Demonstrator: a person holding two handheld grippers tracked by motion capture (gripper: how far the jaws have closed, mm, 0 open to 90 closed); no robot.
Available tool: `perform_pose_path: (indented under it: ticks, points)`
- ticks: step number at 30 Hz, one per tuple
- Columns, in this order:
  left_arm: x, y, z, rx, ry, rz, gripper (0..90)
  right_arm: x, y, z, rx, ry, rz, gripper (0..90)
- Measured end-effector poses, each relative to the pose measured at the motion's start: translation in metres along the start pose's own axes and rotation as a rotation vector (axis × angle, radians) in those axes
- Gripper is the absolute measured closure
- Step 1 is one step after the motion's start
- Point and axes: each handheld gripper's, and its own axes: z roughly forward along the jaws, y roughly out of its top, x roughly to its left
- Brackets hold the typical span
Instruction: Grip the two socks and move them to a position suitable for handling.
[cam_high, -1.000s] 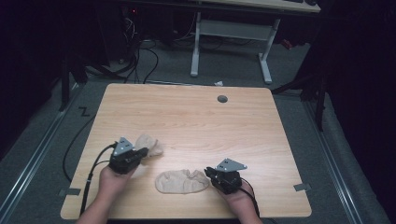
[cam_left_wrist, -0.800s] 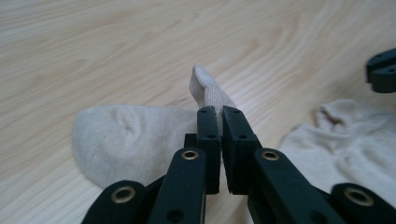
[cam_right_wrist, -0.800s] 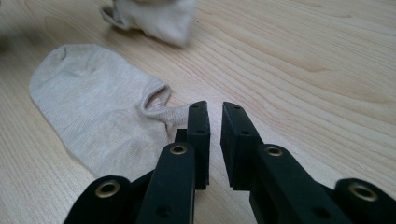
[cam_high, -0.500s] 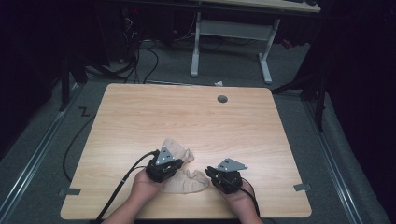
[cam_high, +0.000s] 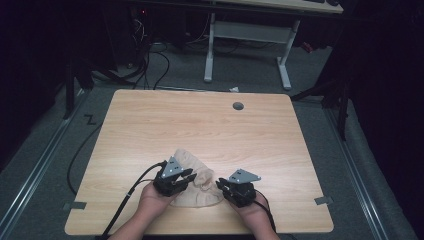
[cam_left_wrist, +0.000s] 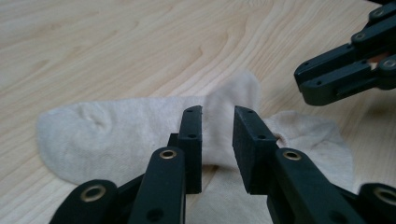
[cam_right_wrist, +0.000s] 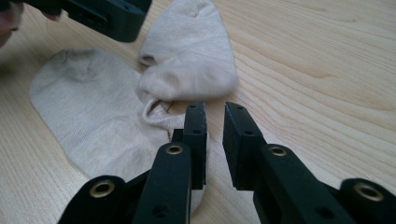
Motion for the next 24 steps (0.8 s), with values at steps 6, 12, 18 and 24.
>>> perform_pose_path:
  ticks: [6, 12, 18, 24]
  points:
    - [0.013, -0.004, -0.025, -0.020, 0.054, -0.040, 71.4, 0.003, 0.005, 0.005, 0.000, 0.012, -0.005, 76.1]
    - [0.030, -0.017, -0.070, -0.015, 0.131, -0.063, 70.7, 0.009, 0.017, 0.019, -0.007, 0.033, -0.034, 70.5]
    - [0.049, -0.035, -0.090, -0.024, 0.183, -0.128, 70.9, 0.010, 0.031, 0.040, 0.027, 0.001, -0.078, 75.5]
    - [0.056, -0.037, -0.090, -0.022, 0.191, -0.131, 70.9, -0.013, 0.029, 0.064, 0.102, -0.026, -0.043, 82.7]
